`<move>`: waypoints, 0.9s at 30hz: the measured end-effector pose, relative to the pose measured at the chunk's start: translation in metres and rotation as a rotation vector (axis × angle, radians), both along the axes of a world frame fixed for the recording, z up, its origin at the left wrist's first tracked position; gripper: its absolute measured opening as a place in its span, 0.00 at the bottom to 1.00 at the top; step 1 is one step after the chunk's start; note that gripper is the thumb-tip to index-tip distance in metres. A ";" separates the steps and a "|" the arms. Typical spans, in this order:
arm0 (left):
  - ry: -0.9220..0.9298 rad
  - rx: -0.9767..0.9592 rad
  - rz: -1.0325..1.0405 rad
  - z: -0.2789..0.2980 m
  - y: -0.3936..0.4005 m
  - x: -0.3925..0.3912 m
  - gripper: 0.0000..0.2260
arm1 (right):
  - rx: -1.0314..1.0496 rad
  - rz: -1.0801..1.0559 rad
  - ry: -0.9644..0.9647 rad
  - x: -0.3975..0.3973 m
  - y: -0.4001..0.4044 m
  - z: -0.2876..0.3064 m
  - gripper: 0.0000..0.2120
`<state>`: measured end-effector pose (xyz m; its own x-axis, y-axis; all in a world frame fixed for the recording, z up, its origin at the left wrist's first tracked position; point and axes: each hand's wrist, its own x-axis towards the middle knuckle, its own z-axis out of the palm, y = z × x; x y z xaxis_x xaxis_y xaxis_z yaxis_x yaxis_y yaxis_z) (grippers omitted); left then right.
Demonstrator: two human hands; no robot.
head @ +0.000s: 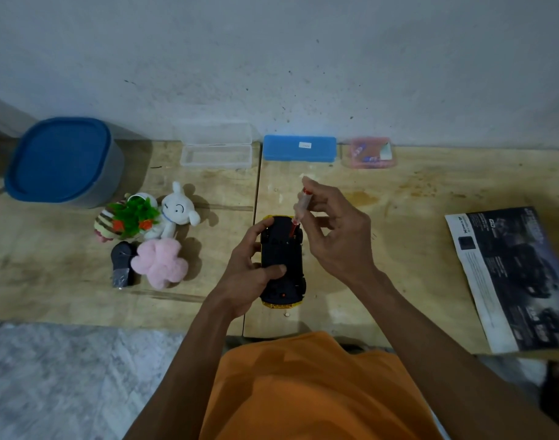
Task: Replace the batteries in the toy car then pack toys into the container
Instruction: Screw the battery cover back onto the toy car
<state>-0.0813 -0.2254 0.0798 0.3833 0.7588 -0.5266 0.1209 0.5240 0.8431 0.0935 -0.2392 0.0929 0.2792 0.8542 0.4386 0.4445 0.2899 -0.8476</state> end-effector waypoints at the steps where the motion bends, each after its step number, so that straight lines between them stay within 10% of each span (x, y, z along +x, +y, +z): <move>1: 0.001 0.000 0.002 0.000 0.000 0.000 0.37 | 0.012 -0.013 -0.013 0.000 0.000 -0.001 0.19; 27: 0.161 0.149 -0.006 -0.009 -0.003 -0.040 0.36 | -0.093 -0.212 0.232 -0.047 -0.017 0.004 0.20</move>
<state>-0.1216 -0.2286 0.0712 0.3077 0.8308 -0.4637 0.2628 0.3942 0.8806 0.0468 -0.2560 0.0968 0.5384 0.7998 0.2655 0.2787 0.1283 -0.9518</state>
